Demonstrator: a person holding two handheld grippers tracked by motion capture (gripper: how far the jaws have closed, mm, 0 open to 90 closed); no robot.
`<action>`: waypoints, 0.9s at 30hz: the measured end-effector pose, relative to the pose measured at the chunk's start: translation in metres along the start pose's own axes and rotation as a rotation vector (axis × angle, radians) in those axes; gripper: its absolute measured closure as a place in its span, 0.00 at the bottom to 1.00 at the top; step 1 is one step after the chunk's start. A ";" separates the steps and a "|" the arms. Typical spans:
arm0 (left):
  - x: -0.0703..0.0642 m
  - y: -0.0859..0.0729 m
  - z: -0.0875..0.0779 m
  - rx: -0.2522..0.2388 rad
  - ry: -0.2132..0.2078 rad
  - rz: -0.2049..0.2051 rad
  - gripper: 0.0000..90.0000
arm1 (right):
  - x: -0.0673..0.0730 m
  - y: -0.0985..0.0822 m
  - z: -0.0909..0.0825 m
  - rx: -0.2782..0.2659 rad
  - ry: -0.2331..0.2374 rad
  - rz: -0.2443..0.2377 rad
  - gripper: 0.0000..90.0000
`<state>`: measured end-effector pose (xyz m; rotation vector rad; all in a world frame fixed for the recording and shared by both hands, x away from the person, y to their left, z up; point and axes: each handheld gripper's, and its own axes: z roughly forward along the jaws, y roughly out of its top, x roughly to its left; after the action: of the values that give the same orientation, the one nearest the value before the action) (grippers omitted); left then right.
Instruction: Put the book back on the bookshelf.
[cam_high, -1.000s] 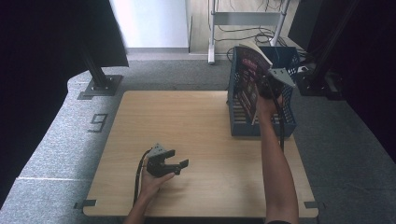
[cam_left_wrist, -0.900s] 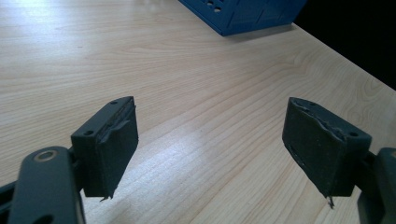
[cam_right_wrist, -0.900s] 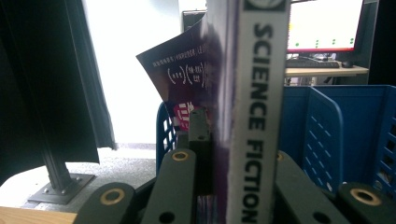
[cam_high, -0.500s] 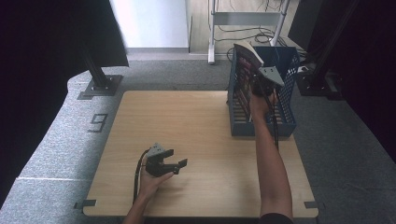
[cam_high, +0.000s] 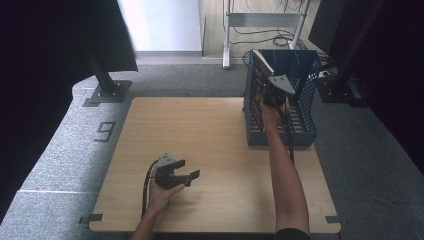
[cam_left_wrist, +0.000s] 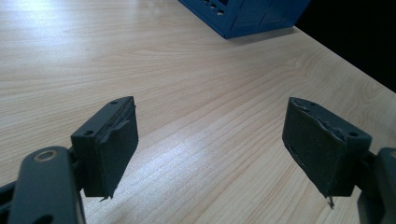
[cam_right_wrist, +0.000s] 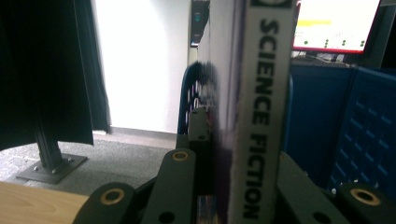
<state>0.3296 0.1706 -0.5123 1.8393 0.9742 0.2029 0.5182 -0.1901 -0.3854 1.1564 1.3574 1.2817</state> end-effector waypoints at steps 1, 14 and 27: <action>0.000 0.000 0.000 -0.001 0.002 -0.001 0.20 | 0.000 -0.002 0.000 0.008 0.001 0.001 0.90; -0.001 -0.001 0.001 0.004 0.002 -0.001 0.20 | -0.001 -0.022 -0.009 0.077 0.013 -0.015 0.90; -0.005 -0.002 0.003 0.013 -0.002 0.005 0.20 | -0.011 -0.027 -0.029 0.134 0.044 0.019 0.84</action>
<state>0.3267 0.1652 -0.5138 1.8538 0.9723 0.1982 0.4897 -0.2061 -0.4111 1.2412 1.4870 1.2515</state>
